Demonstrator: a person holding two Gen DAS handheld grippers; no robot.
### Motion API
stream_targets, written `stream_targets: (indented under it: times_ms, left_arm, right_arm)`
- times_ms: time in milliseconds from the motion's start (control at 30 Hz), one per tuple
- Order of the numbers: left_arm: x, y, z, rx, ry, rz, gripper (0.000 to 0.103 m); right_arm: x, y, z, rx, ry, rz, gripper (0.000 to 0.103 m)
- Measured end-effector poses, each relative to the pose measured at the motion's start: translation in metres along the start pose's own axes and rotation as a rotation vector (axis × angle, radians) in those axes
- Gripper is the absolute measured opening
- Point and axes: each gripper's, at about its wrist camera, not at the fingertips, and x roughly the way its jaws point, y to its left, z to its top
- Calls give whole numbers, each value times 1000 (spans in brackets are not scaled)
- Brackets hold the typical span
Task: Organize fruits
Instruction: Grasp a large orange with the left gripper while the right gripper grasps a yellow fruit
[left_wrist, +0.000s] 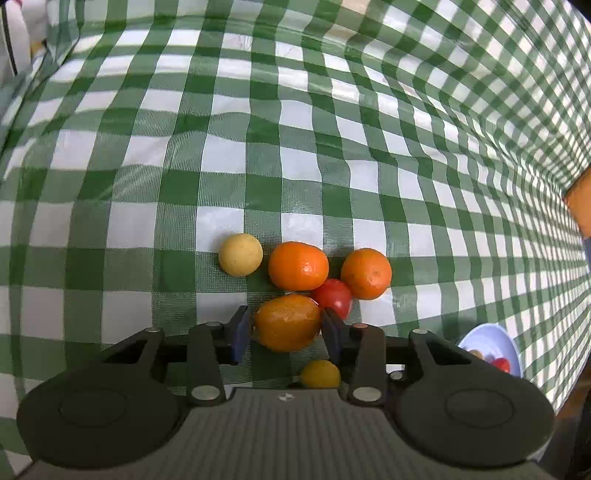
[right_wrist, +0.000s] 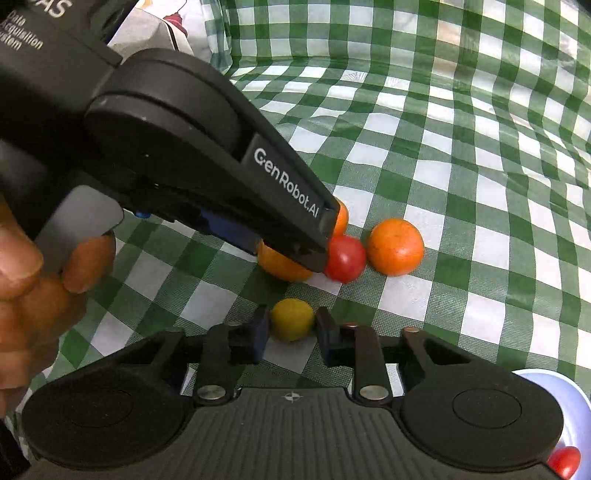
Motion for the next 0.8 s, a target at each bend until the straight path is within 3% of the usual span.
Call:
stream_targets:
  times_ms: [267, 433, 800]
  left_arm:
    - [-20, -1, 10, 18, -87, 78, 45]
    - [-2, -5, 5, 75, -35, 143, 45]
    - [3, -16, -1, 101, -43, 157, 45]
  right_arm:
    - [-20, -11, -2, 29, -56, -28, 28]
    - [-5, -11, -13, -2, 14, -67, 29]
    - [1, -7, -6, -32, 8, -80, 28]
